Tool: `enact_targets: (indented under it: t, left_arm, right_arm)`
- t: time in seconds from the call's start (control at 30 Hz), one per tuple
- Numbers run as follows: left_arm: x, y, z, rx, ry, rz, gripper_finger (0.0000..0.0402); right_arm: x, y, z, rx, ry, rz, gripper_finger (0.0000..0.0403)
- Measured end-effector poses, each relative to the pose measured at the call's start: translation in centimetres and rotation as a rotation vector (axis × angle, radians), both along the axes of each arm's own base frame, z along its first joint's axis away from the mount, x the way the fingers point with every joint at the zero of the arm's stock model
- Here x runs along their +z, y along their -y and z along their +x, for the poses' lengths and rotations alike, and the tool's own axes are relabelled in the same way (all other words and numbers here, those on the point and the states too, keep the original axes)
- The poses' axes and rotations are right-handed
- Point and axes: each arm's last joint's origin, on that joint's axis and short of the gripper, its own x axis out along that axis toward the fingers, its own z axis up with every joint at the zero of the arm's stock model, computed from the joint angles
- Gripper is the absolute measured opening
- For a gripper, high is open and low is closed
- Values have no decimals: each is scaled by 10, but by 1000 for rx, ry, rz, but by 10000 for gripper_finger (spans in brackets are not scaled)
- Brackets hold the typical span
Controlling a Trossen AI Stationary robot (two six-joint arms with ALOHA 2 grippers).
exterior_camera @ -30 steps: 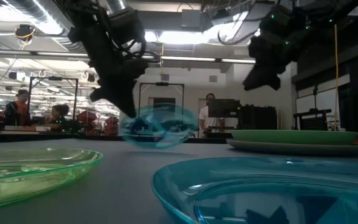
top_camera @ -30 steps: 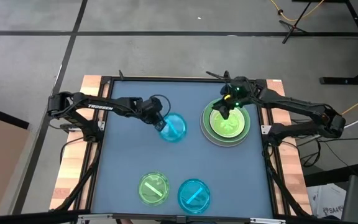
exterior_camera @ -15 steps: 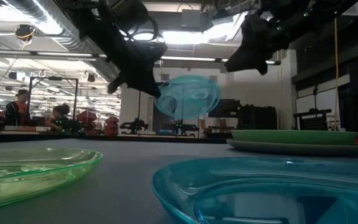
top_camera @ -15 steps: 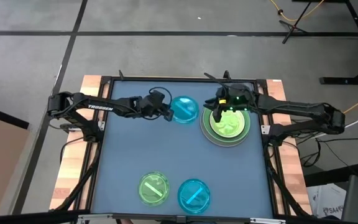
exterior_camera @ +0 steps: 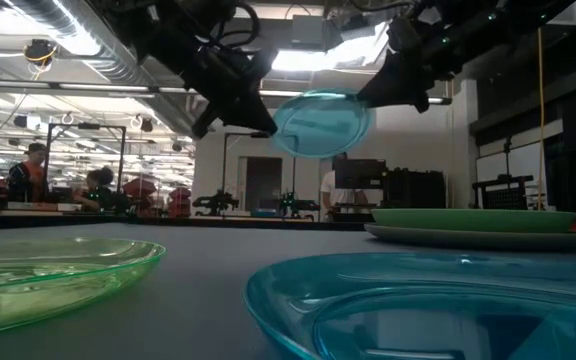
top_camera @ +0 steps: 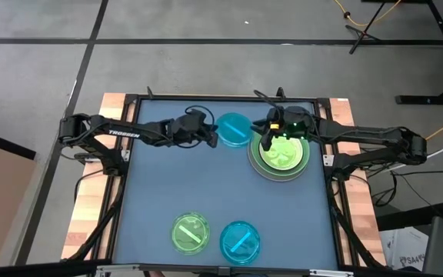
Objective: Stack plastic plates
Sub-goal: Stack the top small light blue plate on the small light green plate
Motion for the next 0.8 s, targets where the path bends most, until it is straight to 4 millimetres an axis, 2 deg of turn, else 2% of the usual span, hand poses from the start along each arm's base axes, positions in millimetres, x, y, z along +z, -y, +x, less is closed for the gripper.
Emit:
enact_targets:
  t: [0.47,0.8]
  left_arm:
    - [3,6,3,-21,37,8,0]
    - [3,6,3,-21,37,8,0]
  right_arm:
    - [3,0,1,0,35,-10,92]
    - [3,1,1,-4,31,-10,9]
